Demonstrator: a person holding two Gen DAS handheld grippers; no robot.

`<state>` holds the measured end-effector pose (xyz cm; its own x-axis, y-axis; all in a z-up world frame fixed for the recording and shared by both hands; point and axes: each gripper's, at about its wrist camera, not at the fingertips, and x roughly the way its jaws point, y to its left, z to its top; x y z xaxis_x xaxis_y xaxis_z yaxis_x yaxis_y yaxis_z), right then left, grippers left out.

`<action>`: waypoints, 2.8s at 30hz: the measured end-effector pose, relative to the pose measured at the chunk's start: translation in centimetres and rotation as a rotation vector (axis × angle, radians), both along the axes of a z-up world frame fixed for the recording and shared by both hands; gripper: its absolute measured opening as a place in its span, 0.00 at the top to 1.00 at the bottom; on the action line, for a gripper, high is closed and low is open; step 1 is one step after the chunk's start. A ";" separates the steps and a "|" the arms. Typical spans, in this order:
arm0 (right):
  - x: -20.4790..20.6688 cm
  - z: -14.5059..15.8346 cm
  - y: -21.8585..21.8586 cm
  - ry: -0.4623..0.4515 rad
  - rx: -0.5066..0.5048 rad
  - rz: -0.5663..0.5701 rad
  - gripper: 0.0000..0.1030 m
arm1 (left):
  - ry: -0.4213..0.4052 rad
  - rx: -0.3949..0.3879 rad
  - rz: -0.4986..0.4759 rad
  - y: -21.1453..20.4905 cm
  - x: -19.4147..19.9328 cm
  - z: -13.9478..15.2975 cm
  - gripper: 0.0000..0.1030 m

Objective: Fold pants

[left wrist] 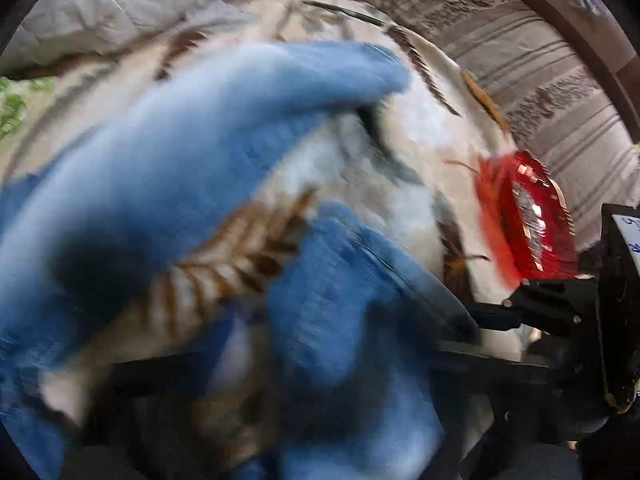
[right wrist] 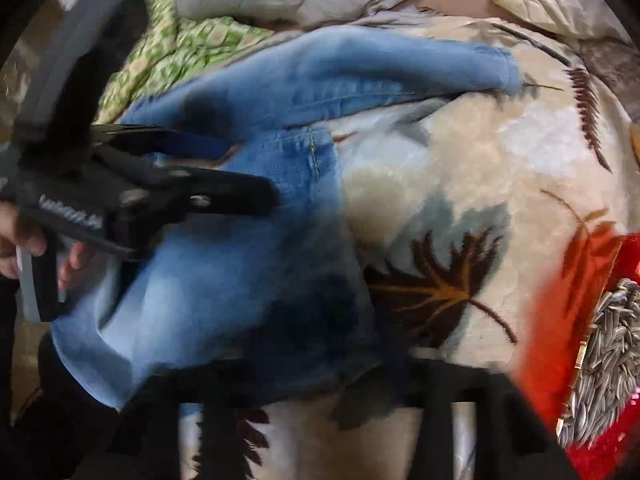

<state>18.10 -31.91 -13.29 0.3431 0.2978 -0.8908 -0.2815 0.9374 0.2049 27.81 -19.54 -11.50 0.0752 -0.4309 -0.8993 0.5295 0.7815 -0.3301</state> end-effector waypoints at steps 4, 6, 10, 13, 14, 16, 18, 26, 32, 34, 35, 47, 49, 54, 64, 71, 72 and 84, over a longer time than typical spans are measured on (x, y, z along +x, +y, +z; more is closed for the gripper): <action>-2.7 2.9 -1.0 -0.077 0.029 0.051 0.81 | -0.091 -0.043 -0.139 -2.1 -2.7 4.3 0.92; -4.7 5.3 -2.5 -0.150 0.033 0.038 0.81 | -0.152 -0.099 -0.197 -4.4 -3.7 7.7 0.92; -7.7 9.7 -8.2 -0.266 0.007 -0.122 0.81 | -0.216 -0.165 -0.257 -10.5 -4.1 10.4 0.90; -8.2 9.8 -11.7 -0.241 -0.006 -0.240 0.70 | -0.204 -0.069 -0.236 -15.0 -3.6 8.3 0.66; -8.1 9.5 -12.5 -0.213 -0.028 -0.278 0.64 | -0.217 -0.038 -0.204 -15.0 -3.3 8.2 0.55; -8.5 9.6 -13.4 -0.209 -0.071 -0.318 0.17 | -0.268 -0.038 -0.127 -13.2 -3.3 9.0 0.12; -9.2 10.6 -13.4 -0.275 -0.063 -0.325 0.14 | -0.346 -0.052 -0.088 -9.5 -4.0 10.8 0.11; -7.8 12.2 -3.6 -0.333 -0.019 -0.061 0.14 | -0.439 0.134 0.194 14.3 -8.5 16.5 0.11; -6.8 12.2 9.0 -0.348 0.035 0.202 0.14 | -0.425 0.336 0.390 30.6 -15.2 17.2 0.04; -7.9 12.0 13.5 -0.342 0.036 0.292 0.14 | -0.372 0.334 0.405 33.8 -16.5 14.9 0.04; -8.0 11.4 15.8 -0.332 0.038 0.343 0.14 | -0.347 0.323 0.401 34.4 -16.9 13.6 0.04; -10.1 -2.8 32.0 -0.271 -0.186 0.634 0.35 | -0.148 0.174 0.365 35.3 -14.8 0.0 0.60; -10.0 -2.4 31.8 -0.286 -0.137 0.599 0.59 | -0.143 0.108 0.341 35.5 -15.3 1.5 0.76; -12.1 0.6 30.5 -0.287 0.005 0.662 0.68 | -0.170 0.065 0.404 37.8 -17.8 5.0 0.76; -10.0 0.9 26.5 -0.266 0.079 0.608 0.23 | -0.198 0.196 0.622 39.2 -12.5 6.3 0.15; 1.4 6.0 20.9 -0.417 -0.008 0.384 0.21 | -0.303 0.267 0.599 34.3 -2.7 6.9 0.15; 3.4 6.2 20.7 -0.422 -0.030 0.367 0.21 | -0.297 0.264 0.597 34.0 -0.8 6.5 0.15; 18.6 -0.5 25.0 -0.185 -0.093 0.358 0.21 | -0.095 0.321 0.631 34.2 11.3 -1.6 0.22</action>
<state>36.65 -6.91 -13.79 0.3896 0.3482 -0.8526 -0.6172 0.7859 0.0389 39.14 14.64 -13.09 0.3075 0.0060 -0.9515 -0.0407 0.9991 -0.0068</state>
